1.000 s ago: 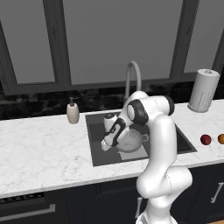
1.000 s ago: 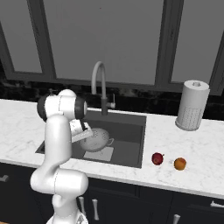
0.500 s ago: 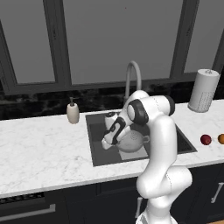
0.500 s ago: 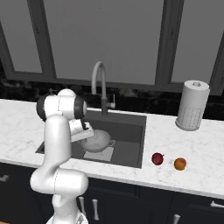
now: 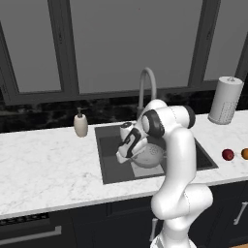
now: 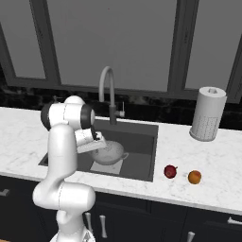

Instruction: Put the colander in the sink, put the peach, pear in the colander, and turn on the sink faucet and pour water over the colander.

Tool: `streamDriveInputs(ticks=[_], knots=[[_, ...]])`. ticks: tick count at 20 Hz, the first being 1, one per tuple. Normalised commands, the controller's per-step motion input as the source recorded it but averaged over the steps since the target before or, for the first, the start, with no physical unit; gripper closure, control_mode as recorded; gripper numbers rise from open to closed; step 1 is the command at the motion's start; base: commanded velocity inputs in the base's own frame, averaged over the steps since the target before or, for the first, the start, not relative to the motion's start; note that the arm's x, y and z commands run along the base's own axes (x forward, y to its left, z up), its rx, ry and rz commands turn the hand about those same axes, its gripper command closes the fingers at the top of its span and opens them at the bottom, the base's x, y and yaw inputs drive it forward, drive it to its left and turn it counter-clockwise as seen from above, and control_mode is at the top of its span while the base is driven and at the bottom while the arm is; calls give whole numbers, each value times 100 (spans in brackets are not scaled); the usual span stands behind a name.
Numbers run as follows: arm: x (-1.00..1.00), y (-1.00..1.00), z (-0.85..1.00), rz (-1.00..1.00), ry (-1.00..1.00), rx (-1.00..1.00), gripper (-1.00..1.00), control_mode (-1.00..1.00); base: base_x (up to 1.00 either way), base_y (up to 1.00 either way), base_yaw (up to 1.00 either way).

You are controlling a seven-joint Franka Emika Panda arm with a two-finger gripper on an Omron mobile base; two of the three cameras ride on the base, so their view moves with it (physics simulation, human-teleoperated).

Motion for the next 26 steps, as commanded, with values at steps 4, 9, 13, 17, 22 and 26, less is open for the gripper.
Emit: streamDriveInputs(ticks=[4, 9, 13, 17, 22, 26], knots=[[0, -5, -1, -5, 0, -2, 100, -100, 0, 0, 0], [0, -1, 0, -3, 0, -1, 100, -100, 0, 0, 0], [0, -11, 0, 0, 0, 0, -100, -100, 0, 0, 0], [0, 0, 0, 0, 0, 0, -100, -100, 0, 0, 0], [0, 0, 0, 0, 0, 0, -100, -100, 0, 0, 0], [1, 0, 0, 0, 0, 0, -100, -100, 0, 0, 0]])
